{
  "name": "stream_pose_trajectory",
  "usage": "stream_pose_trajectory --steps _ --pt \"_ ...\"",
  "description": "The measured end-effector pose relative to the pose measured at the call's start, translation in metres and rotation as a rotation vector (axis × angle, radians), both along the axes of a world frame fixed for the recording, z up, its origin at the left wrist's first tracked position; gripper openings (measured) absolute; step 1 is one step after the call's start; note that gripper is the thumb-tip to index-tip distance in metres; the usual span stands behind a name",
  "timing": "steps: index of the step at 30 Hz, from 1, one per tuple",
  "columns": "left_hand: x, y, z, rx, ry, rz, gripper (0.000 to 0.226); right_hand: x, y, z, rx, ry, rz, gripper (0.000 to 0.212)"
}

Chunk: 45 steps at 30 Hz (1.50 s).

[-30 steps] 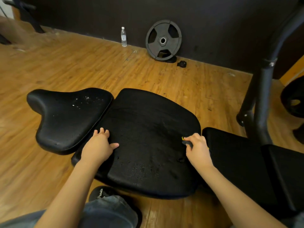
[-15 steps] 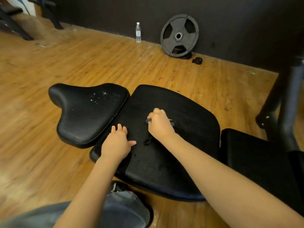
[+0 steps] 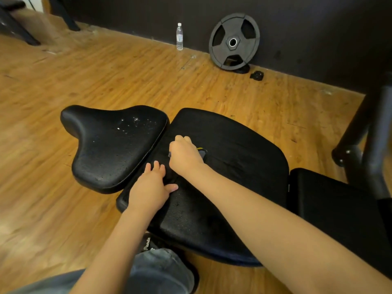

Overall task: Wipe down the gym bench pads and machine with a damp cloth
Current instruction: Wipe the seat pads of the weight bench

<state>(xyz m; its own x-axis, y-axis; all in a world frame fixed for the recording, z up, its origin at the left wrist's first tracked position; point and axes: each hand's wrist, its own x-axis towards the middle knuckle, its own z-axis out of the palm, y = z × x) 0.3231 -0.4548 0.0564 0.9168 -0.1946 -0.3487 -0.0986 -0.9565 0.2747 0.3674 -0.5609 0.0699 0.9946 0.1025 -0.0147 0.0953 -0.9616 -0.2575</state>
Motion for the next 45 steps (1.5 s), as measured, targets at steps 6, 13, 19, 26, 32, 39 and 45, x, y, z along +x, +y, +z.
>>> stream_pose_trajectory --steps 6,13,19,26,32,39,45 --pt "-0.002 0.0 0.004 0.003 0.006 0.002 0.074 -0.06 -0.067 -0.007 0.138 0.061 -0.252 0.02" --pt "-0.005 -0.006 0.007 0.008 0.001 0.039 0.072 -0.153 -0.177 -0.03 0.094 -0.014 -0.496 0.022" --pt "-0.01 -0.006 0.007 -0.009 -0.01 0.064 0.071 -0.16 -0.182 -0.036 0.138 -0.039 -0.556 0.023" --pt "-0.012 -0.007 0.002 -0.043 -0.055 0.163 0.081 -0.128 -0.125 -0.029 0.22 -0.056 -0.446 0.02" --pt "-0.009 0.0 -0.001 -0.029 -0.048 0.16 0.084 -0.058 -0.054 -0.012 0.186 0.013 -0.278 0.02" --pt "-0.005 0.003 -0.007 -0.073 -0.101 0.156 0.077 -0.009 0.024 -0.001 0.069 0.015 0.065 0.022" --pt "-0.003 0.006 -0.011 -0.088 -0.115 0.145 0.082 -0.005 0.029 0.012 0.16 0.055 0.125 0.02"
